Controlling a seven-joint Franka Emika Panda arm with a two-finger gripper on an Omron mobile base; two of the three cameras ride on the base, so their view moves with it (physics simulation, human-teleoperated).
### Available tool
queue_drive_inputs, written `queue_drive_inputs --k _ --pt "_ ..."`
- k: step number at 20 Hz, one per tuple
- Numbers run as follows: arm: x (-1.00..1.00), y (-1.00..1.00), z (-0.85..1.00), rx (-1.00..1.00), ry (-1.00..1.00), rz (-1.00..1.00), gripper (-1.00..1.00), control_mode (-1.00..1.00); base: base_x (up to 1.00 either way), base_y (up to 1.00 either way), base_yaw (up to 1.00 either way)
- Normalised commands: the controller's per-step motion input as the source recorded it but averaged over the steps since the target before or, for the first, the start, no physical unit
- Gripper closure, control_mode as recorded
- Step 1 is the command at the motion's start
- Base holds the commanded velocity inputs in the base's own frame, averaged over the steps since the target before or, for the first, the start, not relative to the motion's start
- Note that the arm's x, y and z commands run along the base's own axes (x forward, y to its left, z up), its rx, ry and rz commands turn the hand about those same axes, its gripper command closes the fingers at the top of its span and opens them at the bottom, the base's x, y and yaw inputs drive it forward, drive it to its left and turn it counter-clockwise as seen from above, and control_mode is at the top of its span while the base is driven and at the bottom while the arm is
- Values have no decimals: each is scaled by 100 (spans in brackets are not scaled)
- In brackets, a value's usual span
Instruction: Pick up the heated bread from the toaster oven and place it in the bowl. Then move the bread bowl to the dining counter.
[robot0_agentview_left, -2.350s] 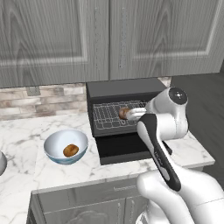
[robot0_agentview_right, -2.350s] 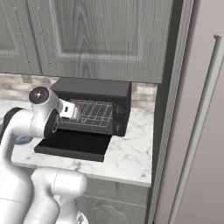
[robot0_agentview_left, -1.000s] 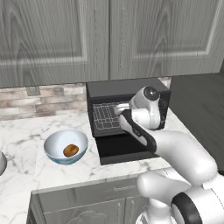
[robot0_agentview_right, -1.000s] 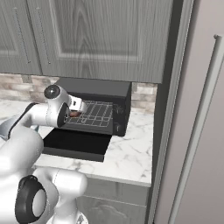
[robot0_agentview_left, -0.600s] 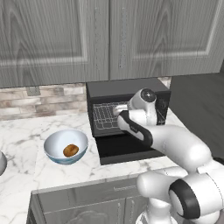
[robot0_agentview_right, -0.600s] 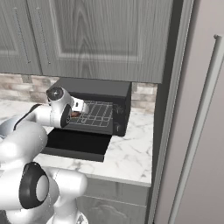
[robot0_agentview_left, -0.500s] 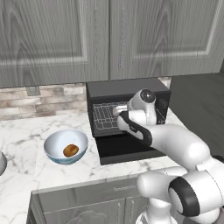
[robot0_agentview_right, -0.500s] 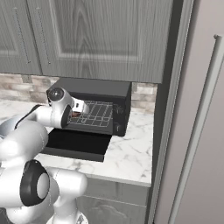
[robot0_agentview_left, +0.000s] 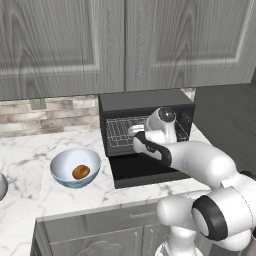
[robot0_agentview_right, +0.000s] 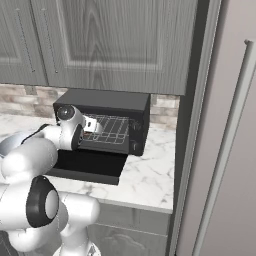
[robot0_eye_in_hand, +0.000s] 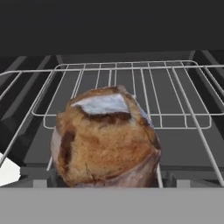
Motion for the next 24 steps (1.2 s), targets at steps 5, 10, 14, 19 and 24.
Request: queue_drive_inputs --k 5,10,14,19,24 --pt "-1 1 0 0 0 0 100 -100 0 0 0" --pt "-22 0 0 0 -8 0 100 -100 0 0 0" --pt "-44 1 0 0 -12 0 100 -100 0 0 0" --pt "-67 0 9 0 -17 0 100 -100 0 0 0" --pt "-95 10 36 0 -10 0 100 -100 0 0 0"
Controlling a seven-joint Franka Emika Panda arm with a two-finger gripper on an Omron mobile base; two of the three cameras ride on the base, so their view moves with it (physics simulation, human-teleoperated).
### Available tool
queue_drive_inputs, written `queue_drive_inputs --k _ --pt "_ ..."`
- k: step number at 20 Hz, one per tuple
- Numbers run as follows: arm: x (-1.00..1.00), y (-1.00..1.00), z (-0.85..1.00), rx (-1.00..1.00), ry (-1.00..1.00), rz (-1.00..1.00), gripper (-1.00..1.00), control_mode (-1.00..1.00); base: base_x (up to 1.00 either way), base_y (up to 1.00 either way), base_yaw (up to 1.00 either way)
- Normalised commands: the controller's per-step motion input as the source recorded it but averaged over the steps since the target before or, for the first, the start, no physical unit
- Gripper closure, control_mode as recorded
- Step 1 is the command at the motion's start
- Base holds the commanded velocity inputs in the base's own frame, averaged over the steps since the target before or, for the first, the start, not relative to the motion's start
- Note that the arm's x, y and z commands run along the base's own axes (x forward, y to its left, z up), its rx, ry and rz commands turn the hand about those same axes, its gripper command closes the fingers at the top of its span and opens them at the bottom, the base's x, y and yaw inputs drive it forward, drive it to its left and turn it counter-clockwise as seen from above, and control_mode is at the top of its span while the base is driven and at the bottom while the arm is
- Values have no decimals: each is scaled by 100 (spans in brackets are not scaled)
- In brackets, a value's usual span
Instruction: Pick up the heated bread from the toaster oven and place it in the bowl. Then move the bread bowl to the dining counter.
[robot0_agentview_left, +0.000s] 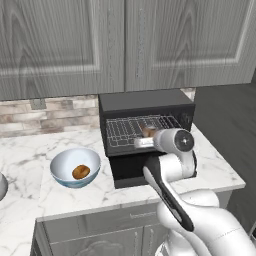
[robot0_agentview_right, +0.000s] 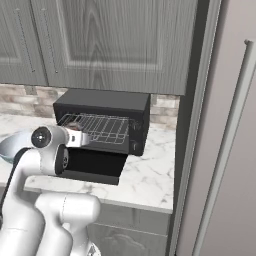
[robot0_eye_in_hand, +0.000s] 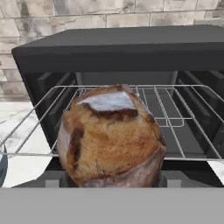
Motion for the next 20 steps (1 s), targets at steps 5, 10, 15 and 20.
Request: queue_drive_inputs --k 5,10,15,20 --pt "-74 43 67 0 0 8 100 -100 0 0 0" --pt "-44 52 87 0 5 14 100 -100 0 0 0" --pt "-1 60 9 -1 44 14 100 -100 0 0 0" --pt "1 49 -19 -5 30 4 100 -100 0 0 0"
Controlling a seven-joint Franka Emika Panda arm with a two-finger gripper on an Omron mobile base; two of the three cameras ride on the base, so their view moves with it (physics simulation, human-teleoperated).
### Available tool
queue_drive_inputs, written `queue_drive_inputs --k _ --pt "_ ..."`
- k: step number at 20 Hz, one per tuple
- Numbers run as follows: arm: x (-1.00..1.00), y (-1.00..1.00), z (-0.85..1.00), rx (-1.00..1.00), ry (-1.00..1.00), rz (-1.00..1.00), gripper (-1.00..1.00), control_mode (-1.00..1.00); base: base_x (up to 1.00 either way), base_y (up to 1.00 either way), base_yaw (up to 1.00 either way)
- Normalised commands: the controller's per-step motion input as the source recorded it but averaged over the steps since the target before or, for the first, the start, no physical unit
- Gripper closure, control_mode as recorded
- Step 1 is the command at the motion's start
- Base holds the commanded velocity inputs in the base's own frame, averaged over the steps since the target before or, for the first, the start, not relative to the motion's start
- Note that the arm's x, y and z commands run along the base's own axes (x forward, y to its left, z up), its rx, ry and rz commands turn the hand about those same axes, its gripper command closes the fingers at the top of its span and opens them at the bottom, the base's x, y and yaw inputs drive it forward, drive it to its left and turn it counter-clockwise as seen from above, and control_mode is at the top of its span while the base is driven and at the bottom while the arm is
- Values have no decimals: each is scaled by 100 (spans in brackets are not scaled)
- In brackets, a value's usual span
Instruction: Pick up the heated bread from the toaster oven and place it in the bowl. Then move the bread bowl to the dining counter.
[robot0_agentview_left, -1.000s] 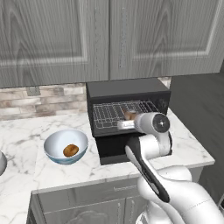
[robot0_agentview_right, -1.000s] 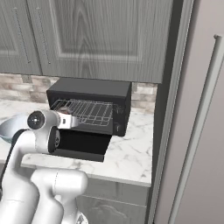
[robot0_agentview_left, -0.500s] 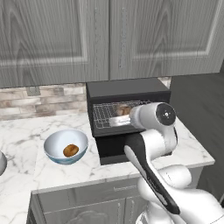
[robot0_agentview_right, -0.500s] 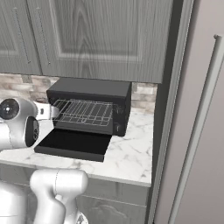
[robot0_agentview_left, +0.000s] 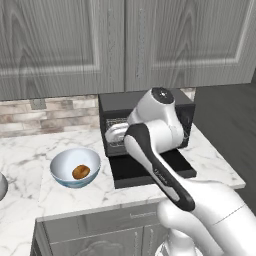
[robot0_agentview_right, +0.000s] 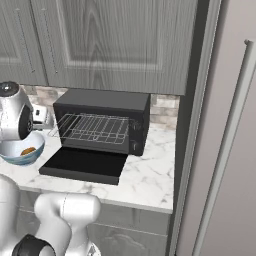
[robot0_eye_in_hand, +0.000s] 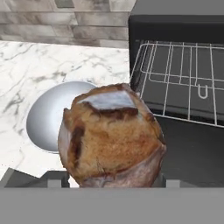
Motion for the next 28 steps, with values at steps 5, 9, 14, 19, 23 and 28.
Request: queue_drive_inputs --k 5,9,14,19,23,28 --pt "0 60 -46 -6 6 6 100 -100 0 0 0" --pt "3 67 -61 -6 0 1 100 -100 0 0 0" --pt "37 66 -39 -3 0 0 100 -100 0 0 0" --pt "54 56 -52 -3 0 0 100 -100 0 0 0" --pt "59 56 -61 -4 3 0 100 -100 0 0 0" --pt "64 47 -43 -3 0 -1 -100 -100 0 0 0"
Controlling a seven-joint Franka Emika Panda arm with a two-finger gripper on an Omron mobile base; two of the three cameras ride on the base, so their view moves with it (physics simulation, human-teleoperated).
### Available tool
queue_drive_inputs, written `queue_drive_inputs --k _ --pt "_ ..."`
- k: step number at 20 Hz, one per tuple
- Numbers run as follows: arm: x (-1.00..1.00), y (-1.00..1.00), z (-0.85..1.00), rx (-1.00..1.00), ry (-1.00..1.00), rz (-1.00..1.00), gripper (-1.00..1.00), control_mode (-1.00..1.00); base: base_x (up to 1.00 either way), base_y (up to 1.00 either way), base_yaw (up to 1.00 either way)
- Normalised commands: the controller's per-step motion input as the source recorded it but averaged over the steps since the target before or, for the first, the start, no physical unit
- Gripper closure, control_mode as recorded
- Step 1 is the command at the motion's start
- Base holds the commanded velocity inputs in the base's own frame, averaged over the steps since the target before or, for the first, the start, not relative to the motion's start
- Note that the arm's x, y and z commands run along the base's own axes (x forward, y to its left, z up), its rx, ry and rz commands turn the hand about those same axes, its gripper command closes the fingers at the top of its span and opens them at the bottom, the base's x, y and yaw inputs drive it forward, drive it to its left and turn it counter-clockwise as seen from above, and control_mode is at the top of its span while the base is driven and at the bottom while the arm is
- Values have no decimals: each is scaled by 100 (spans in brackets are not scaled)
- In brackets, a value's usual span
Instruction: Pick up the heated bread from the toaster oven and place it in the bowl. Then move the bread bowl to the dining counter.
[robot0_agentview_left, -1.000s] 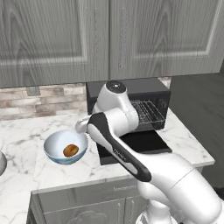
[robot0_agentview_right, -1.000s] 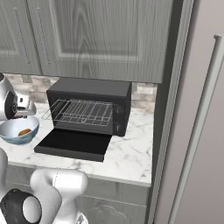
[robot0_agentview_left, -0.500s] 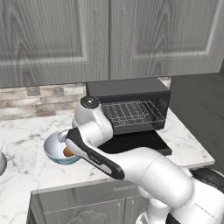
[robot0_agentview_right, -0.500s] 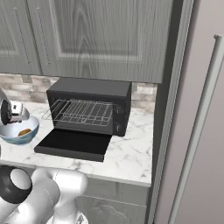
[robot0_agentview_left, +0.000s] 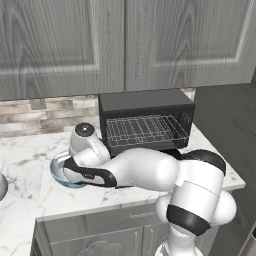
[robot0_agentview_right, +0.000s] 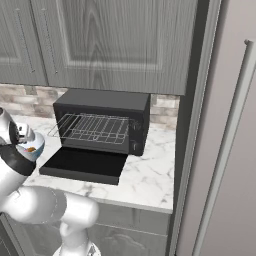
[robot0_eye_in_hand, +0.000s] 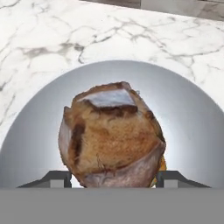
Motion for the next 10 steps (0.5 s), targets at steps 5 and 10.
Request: queue_drive_inputs --k 5,10 --pt "16 9 9 0 6 -10 -100 -100 0 0 0" --pt "-2 0 5 0 4 -6 -100 -100 0 0 0"
